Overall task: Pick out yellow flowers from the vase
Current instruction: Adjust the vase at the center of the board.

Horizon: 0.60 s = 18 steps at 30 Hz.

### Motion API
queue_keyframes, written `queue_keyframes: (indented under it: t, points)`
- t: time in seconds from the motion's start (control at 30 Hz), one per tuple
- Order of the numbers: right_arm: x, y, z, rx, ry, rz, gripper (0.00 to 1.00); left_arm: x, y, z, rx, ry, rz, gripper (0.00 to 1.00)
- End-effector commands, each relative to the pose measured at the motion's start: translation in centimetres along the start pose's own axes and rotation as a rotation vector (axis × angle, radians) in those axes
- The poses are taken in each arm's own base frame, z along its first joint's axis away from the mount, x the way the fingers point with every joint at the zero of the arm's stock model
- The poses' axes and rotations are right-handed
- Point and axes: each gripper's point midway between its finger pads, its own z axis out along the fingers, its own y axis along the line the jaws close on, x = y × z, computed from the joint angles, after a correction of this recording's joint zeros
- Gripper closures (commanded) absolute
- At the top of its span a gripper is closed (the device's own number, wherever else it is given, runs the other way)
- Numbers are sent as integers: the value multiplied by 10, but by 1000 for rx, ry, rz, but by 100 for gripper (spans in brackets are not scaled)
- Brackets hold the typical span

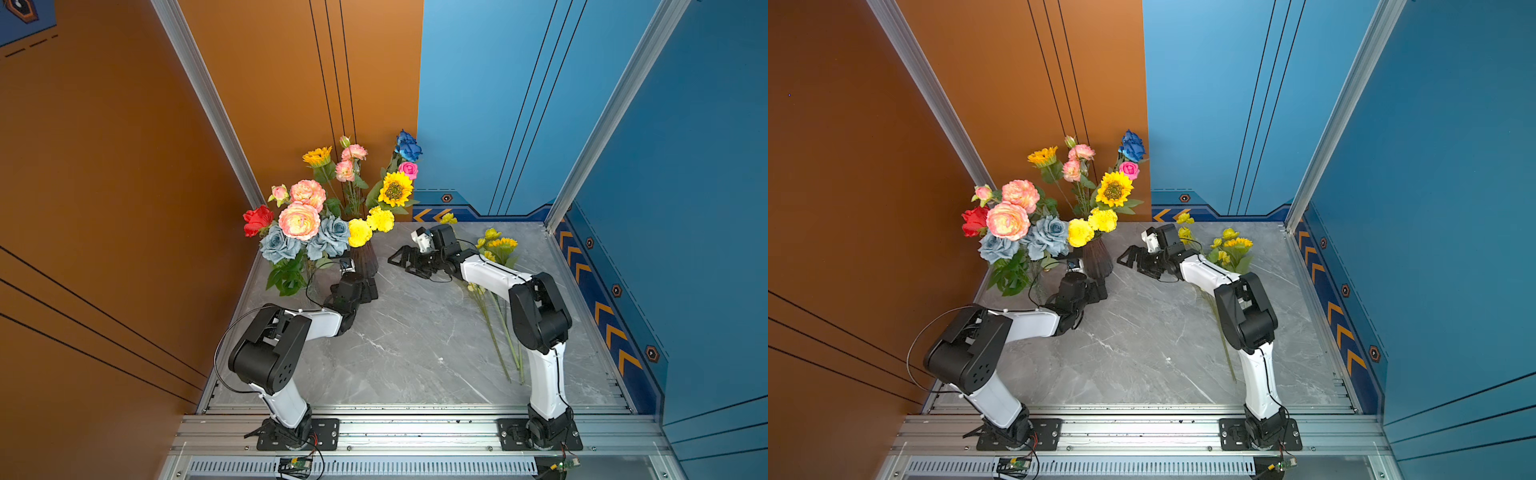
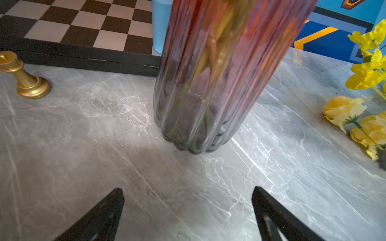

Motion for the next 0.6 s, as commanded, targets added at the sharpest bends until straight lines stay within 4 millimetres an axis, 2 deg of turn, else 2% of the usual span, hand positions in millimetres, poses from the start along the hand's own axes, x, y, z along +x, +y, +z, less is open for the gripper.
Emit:
queue_keyframes:
  t: [0.0, 0.17, 0.3, 0.57]
  points:
    - [-17, 19, -28, 4, -128, -159, 0, -2, -19, -14, 81, -4, 28, 2]
    - [-18, 26, -46, 22, -243, -264, 0, 2, -39, -35, 171, -8, 67, 2]
    - [-23, 37, -51, -22, -347, -313, 0, 2, -57, -54, 240, -44, 130, 2]
    - [-29, 74, -27, -110, -441, -403, 5, -2, -65, -91, 341, -122, 135, 2]
